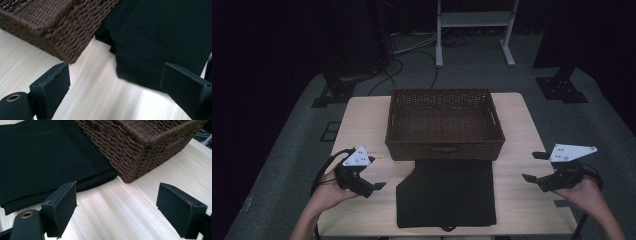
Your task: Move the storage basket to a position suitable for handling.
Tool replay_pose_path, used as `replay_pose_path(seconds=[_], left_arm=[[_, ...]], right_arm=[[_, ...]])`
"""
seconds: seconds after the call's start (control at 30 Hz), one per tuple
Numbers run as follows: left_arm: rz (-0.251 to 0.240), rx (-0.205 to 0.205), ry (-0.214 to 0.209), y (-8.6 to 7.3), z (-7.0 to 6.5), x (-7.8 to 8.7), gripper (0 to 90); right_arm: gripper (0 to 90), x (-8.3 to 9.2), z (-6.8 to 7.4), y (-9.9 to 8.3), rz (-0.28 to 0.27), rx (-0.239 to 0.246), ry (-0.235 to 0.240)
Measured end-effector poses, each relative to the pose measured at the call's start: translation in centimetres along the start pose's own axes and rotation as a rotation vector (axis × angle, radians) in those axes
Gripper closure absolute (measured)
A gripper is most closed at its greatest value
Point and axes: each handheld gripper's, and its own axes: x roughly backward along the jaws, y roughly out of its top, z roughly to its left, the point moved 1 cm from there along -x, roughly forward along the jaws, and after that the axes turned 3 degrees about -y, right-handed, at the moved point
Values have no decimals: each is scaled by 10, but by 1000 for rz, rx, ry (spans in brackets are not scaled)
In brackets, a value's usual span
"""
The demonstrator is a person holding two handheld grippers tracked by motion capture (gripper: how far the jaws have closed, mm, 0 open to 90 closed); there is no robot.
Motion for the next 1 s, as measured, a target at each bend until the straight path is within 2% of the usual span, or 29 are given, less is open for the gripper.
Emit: replay_pose_path(seconds=[0.17,0.7,1.0], left_arm=[[16,-15,-17,9,-3,-5,71],[24,-44,-44,25,-10,-15,71],[33,-64,-62,35,-14,-23,71]], right_arm=[[153,-1,4,12,4,31,17],[148,-10,20,41,18,113,64],[146,-18,28,53,26,150,98]])
